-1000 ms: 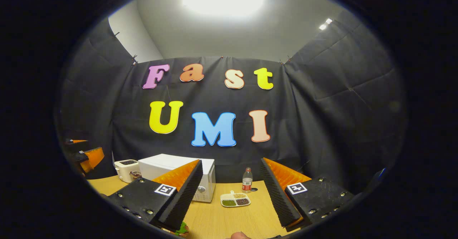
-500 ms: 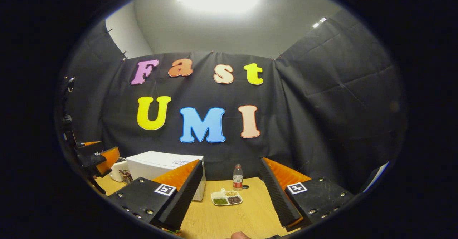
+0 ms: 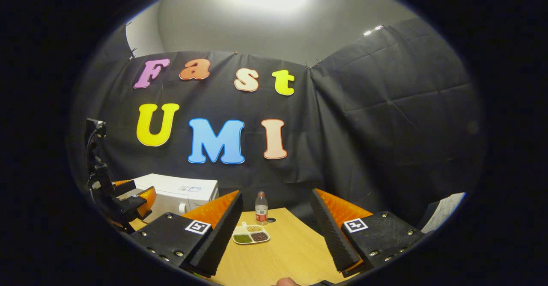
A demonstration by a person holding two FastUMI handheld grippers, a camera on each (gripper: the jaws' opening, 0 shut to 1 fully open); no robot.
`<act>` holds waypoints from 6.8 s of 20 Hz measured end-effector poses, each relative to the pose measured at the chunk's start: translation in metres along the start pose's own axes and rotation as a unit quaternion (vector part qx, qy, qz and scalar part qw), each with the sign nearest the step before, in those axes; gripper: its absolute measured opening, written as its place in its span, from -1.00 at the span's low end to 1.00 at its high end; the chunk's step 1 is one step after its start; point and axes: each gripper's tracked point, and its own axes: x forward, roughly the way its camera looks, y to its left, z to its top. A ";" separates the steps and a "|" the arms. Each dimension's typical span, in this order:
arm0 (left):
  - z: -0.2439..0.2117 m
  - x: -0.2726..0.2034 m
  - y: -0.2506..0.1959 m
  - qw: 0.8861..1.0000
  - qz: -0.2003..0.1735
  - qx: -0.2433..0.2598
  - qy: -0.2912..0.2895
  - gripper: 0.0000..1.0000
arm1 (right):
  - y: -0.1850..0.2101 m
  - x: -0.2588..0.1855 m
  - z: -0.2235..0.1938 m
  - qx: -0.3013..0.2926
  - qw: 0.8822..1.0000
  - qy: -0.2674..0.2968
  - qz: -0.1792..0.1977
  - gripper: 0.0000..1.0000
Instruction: Open the microwave oven with the left hand, put the food in, and close the microwave oven.
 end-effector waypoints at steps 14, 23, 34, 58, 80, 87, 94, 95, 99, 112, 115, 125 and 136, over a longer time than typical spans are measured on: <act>-0.137 0.110 -0.044 0.992 -0.041 0.011 0.115 1.00 | -0.015 0.010 -0.025 -0.054 0.995 0.049 -0.070 0.94; -0.156 0.120 -0.054 0.991 -0.037 0.015 0.131 0.02 | -0.029 0.012 -0.019 -0.058 0.994 0.049 -0.075 0.94; -0.155 0.076 -0.050 0.986 -0.044 0.008 0.160 -0.65 | -0.038 0.000 -0.010 -0.059 0.996 0.040 -0.046 0.86; -0.141 -0.150 0.083 0.981 0.074 0.001 0.182 -0.69 | 0.077 -0.068 0.007 0.003 0.978 -0.005 0.207 0.94; -0.151 -0.217 0.231 0.984 0.032 -0.012 0.175 -0.68 | 0.235 -0.121 0.007 0.003 0.980 0.013 0.197 0.94; -0.154 -0.238 0.267 0.982 0.061 -0.033 0.174 -0.55 | 0.248 -0.121 -0.001 0.002 0.978 0.032 0.208 0.94; -0.104 -0.282 0.289 0.978 0.154 -0.042 0.132 0.58 | 0.231 -0.102 -0.033 0.008 0.964 0.100 0.244 0.94; -0.089 -0.289 0.289 0.978 0.165 -0.045 0.120 0.80 | 0.228 -0.099 -0.042 0.009 0.961 0.116 0.249 0.94; -0.041 -0.315 0.282 0.977 0.199 -0.028 0.077 0.96 | 0.213 -0.094 -0.089 0.006 0.945 0.188 0.268 0.94; 0.033 -0.358 0.216 0.973 0.229 0.013 0.028 0.96 | 0.185 -0.109 -0.228 -0.018 0.872 0.383 0.305 0.96; 0.031 -0.359 0.210 0.971 0.236 0.027 0.039 0.96 | 0.187 -0.117 -0.255 -0.007 0.851 0.423 0.310 0.95; 0.016 -0.378 0.196 0.954 0.294 0.010 0.055 0.96 | 0.205 -0.139 -0.275 0.106 0.759 0.536 0.355 0.06; 0.032 -0.357 0.206 0.956 0.291 0.019 0.033 0.92 | 0.226 -0.106 -0.215 0.135 0.789 0.471 0.371 -0.43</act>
